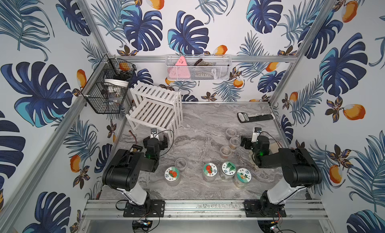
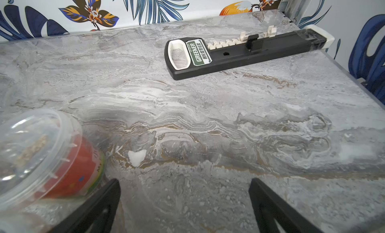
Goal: Place the seed container on the shelf
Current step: Move the shelf to the center of the board.
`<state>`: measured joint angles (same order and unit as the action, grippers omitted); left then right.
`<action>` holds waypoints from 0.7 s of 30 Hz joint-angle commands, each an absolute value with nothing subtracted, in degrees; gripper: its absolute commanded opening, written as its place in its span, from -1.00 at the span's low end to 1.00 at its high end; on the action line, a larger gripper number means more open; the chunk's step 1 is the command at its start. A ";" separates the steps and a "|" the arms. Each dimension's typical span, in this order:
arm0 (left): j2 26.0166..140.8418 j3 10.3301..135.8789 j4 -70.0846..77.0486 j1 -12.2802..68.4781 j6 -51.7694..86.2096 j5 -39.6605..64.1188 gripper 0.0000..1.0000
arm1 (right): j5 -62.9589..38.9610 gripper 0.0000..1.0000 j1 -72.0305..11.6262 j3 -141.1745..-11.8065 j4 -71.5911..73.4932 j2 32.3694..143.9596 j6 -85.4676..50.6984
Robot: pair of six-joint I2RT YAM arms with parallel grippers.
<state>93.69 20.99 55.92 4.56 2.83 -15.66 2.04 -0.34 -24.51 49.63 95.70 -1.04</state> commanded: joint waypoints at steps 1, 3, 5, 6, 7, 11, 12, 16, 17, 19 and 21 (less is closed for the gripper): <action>93.60 21.19 56.51 4.59 2.11 -14.72 0.97 | 1.58 1.00 -0.36 -24.70 51.72 95.80 -1.38; 93.65 21.19 56.54 4.57 2.11 -14.77 0.97 | 1.58 1.00 -0.36 -24.70 51.76 95.76 -1.37; 93.65 21.11 56.55 4.60 2.11 -14.73 0.97 | 1.59 1.00 -0.42 -24.70 51.78 95.72 -1.43; 93.60 21.27 56.41 4.61 2.15 -14.70 0.97 | 1.60 1.00 -0.39 -24.70 51.69 95.76 -1.41; 93.69 21.29 56.47 4.56 2.20 -14.65 0.97 | 1.58 1.00 -0.37 -24.70 51.76 95.80 -1.41; 93.65 21.23 56.47 4.60 2.11 -14.68 0.97 | 1.58 1.00 -0.36 -24.78 51.68 95.80 -1.43; 93.62 21.10 56.54 4.58 2.10 -14.65 0.97 | 1.63 1.00 -0.37 -24.74 51.76 95.80 -1.42; 93.60 21.00 56.87 4.66 2.02 -14.75 0.97 | 1.98 1.00 -0.36 -24.52 52.12 95.71 -1.32; 93.63 20.92 56.95 4.66 1.93 -14.84 0.97 | 1.95 1.00 -0.38 -24.52 52.12 95.71 -1.32; 93.47 20.72 57.20 4.64 1.89 -14.73 0.97 | 1.98 1.00 -0.36 -24.48 52.18 95.71 -1.32; 92.96 19.07 59.83 4.90 1.67 -14.67 0.97 | 2.10 1.00 -0.43 -24.22 52.53 95.54 -1.36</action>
